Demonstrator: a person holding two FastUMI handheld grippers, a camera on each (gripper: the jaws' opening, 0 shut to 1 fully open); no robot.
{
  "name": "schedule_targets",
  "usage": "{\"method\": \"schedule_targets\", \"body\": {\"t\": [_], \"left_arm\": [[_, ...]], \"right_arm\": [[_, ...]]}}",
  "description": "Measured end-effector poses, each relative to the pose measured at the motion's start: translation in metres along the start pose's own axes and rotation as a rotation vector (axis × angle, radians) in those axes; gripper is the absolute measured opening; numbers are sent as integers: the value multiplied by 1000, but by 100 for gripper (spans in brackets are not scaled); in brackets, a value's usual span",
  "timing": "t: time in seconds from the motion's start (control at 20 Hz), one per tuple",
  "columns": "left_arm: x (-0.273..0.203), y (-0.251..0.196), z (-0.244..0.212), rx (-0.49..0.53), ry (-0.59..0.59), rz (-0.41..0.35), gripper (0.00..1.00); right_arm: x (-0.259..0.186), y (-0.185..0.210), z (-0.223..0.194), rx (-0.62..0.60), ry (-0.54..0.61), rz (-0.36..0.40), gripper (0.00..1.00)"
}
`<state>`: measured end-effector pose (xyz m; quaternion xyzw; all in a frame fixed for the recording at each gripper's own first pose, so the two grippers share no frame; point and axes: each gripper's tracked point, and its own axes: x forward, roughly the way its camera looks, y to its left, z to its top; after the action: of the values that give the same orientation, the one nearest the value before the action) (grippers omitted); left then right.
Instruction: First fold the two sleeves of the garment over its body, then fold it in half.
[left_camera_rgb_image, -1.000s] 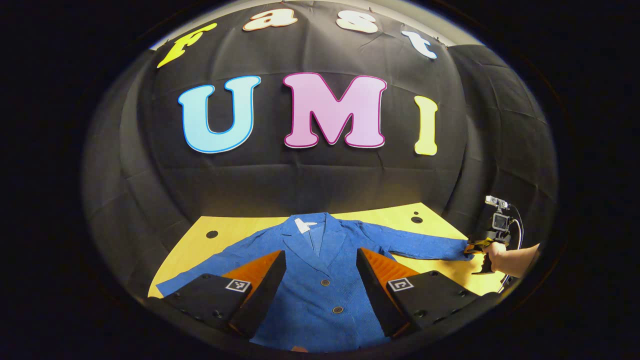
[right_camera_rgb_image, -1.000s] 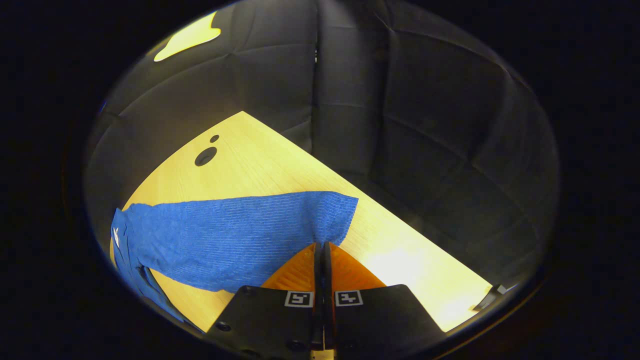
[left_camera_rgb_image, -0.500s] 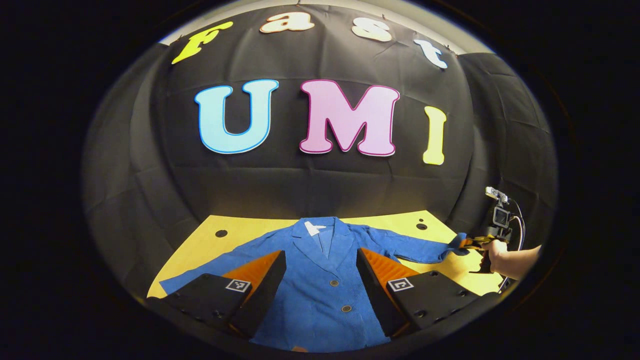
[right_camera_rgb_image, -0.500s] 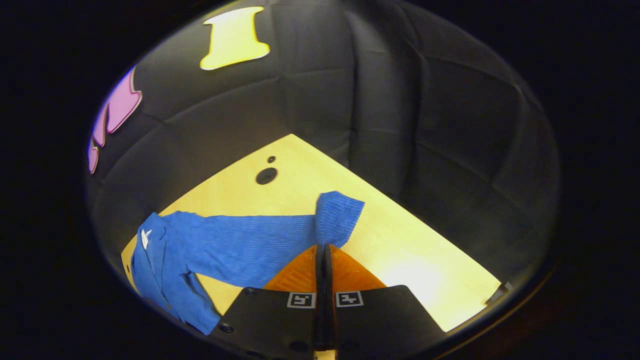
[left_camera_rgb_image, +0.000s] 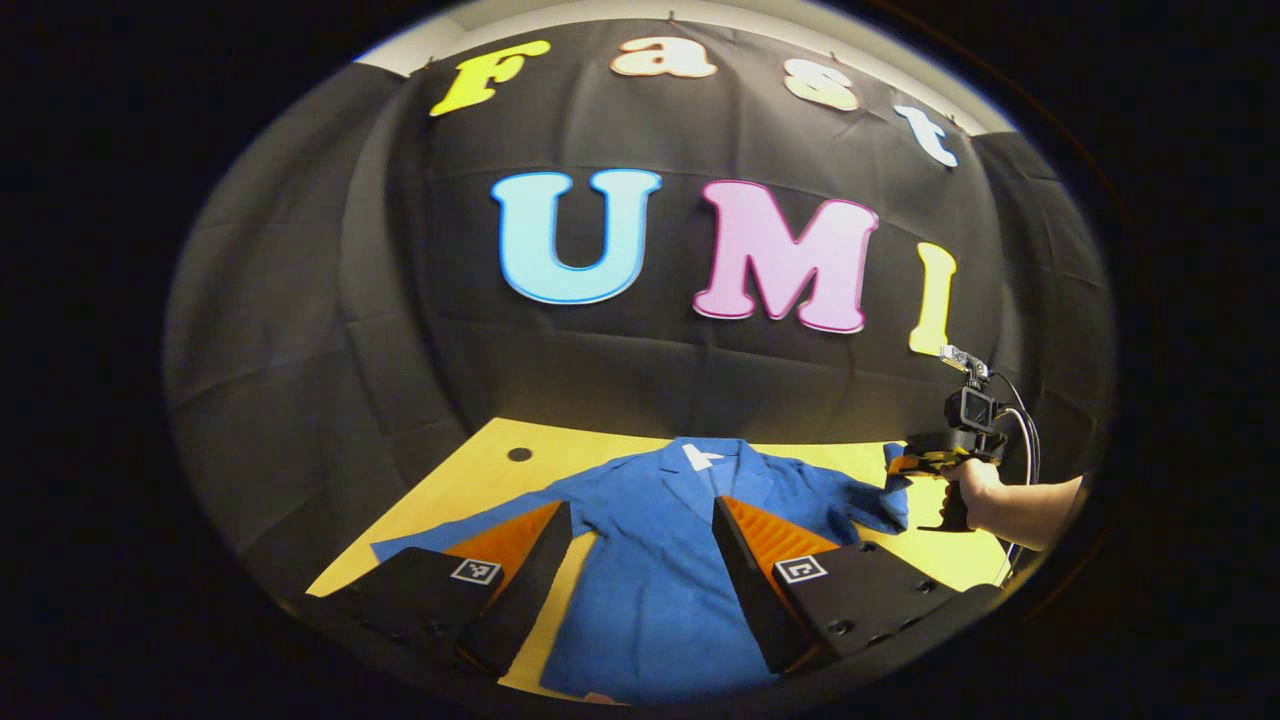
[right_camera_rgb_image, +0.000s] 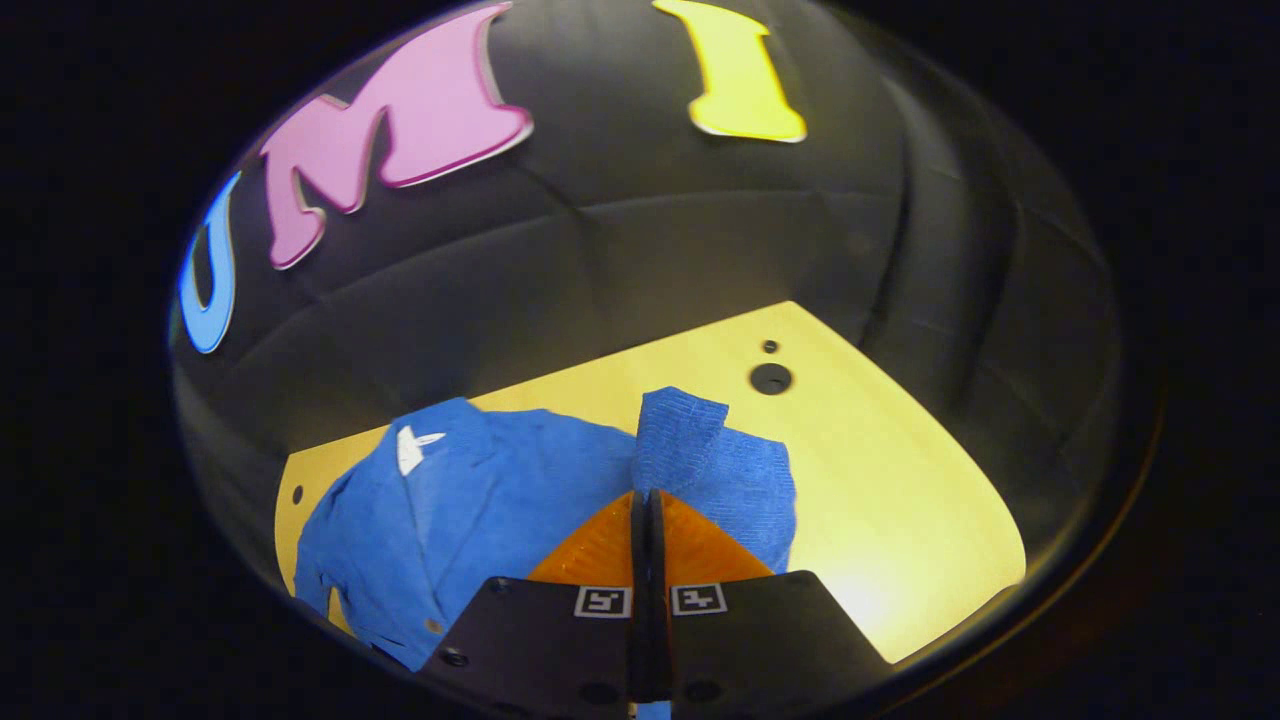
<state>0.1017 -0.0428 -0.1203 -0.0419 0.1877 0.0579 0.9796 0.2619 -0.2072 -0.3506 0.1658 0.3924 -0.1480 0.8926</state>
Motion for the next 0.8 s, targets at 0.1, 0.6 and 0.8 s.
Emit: {"method": "schedule_targets", "body": {"t": [0.1, 0.6, 0.8], "left_arm": [[-14, 34, -2, -12, -3, 73, 82], [-107, 182, -26, -61, 25, 406, 81], [-133, 203, -40, -102, 37, 467, 82]], "right_arm": [[6, 54, -6, -44, 5, 56, 0], [19, 331, -104, -275, 98, 329, 0], [20, 394, -159, -270, 196, 382, 48]]}}
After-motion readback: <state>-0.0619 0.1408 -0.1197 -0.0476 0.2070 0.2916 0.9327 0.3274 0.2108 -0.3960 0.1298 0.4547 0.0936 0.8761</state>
